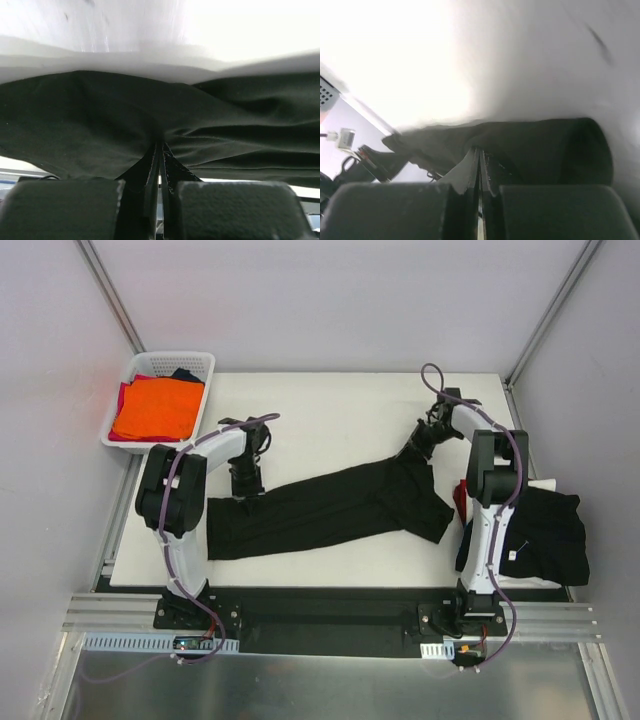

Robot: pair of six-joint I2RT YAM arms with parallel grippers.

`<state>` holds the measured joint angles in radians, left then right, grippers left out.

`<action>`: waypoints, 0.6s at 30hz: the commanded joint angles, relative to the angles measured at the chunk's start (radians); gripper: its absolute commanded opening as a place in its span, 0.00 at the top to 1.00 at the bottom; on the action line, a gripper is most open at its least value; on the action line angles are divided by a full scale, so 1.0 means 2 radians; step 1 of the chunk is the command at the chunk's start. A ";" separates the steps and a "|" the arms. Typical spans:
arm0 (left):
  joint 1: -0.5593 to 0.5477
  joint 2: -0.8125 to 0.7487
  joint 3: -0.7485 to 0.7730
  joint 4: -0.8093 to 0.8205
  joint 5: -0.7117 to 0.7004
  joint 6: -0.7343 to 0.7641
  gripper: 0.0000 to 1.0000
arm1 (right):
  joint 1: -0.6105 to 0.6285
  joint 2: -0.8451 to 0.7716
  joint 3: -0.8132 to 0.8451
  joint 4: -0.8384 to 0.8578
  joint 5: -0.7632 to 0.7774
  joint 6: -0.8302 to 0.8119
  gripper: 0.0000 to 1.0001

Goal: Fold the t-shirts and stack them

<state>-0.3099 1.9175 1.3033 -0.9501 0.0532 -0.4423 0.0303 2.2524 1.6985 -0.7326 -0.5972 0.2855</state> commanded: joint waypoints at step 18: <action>-0.097 -0.056 -0.043 0.003 0.025 -0.022 1.00 | 0.044 0.055 0.107 0.157 -0.135 0.064 0.99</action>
<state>-0.5034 1.8473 1.1446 -0.9207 0.1009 -0.4808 0.1226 2.4779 1.9701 -0.4782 -0.8017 0.4297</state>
